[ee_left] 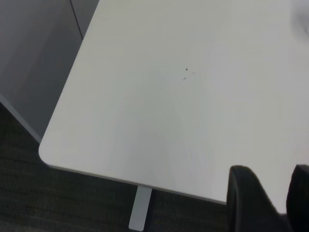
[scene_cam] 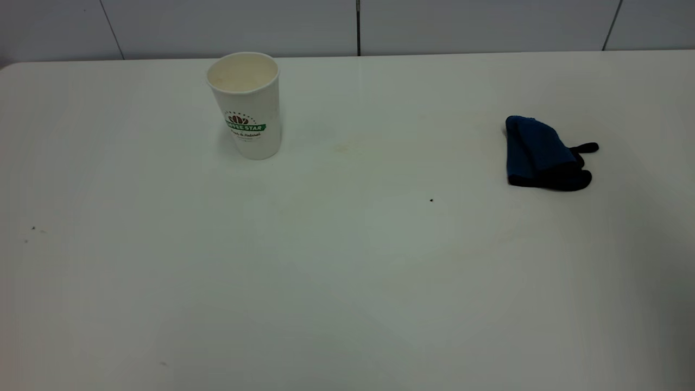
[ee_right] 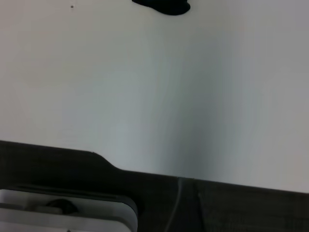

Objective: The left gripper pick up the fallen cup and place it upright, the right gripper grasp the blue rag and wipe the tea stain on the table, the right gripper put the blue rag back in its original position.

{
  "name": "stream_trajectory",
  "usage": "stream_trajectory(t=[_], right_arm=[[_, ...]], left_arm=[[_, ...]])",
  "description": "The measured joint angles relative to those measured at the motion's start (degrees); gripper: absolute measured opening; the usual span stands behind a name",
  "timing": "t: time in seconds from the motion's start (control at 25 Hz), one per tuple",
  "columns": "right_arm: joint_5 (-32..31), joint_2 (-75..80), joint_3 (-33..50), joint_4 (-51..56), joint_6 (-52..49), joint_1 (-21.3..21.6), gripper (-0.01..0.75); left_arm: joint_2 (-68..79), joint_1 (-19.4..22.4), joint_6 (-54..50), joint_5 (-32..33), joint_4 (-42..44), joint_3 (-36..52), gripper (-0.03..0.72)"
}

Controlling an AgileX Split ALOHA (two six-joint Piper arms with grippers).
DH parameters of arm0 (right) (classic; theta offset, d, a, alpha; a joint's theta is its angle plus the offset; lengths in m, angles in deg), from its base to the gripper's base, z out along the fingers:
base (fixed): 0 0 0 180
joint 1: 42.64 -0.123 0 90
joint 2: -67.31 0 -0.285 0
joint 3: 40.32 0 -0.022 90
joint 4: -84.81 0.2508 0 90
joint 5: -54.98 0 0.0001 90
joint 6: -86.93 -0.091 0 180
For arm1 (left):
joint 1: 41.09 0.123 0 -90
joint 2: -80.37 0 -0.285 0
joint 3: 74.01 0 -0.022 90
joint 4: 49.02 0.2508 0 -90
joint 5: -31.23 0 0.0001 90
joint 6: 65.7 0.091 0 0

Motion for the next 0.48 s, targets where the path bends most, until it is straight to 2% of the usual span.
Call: stream_trajectory(t=[0.24, 0.48], right_arm=[[0.3, -24.4, 17.2, -0.1, -2.5, 0.0, 0.653], [2.7, -40.8, 27.7, 0.0, -3.0, 0.0, 0.633]], left_arm=[[0.0, 0.0, 0.0, 0.0, 0.0, 0.0, 0.241], [0.0, 0.0, 0.0, 0.0, 0.0, 0.0, 0.241]])
